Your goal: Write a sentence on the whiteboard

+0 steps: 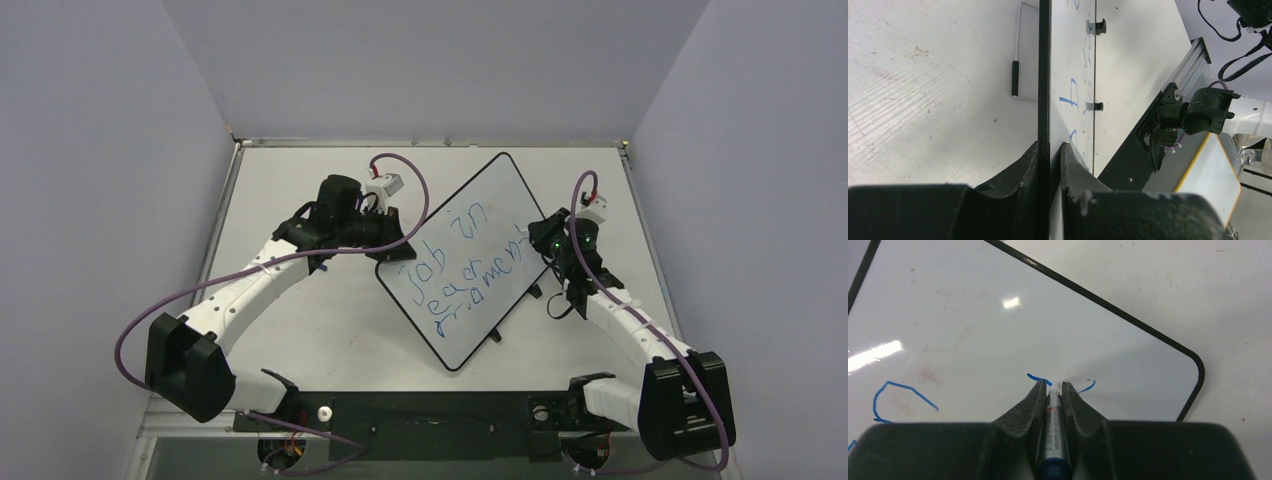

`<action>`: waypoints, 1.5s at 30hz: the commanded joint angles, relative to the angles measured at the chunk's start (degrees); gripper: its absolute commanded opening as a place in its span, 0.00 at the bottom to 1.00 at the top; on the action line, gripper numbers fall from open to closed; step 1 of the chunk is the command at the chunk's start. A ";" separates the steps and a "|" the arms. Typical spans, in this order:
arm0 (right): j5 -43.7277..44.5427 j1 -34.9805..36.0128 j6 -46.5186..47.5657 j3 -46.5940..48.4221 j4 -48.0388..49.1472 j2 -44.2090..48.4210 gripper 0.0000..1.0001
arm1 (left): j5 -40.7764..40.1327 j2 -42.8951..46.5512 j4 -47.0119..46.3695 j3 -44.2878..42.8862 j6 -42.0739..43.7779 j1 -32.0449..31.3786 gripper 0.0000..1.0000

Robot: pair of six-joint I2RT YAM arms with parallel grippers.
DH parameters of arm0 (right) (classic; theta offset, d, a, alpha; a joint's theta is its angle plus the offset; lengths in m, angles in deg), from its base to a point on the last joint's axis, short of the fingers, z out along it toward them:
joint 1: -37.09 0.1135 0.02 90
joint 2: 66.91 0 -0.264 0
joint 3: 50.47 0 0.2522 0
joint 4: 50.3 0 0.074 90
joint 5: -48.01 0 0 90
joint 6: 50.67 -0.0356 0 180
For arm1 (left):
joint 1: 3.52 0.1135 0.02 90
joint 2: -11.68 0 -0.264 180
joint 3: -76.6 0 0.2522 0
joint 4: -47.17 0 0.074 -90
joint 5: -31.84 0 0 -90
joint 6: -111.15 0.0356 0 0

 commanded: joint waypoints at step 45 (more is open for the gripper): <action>11.39 -0.39 3.45 10.12 -14.96 3.12 0.00 | -6.06 1.68 3.27 0.70 6.02 -0.62 0.00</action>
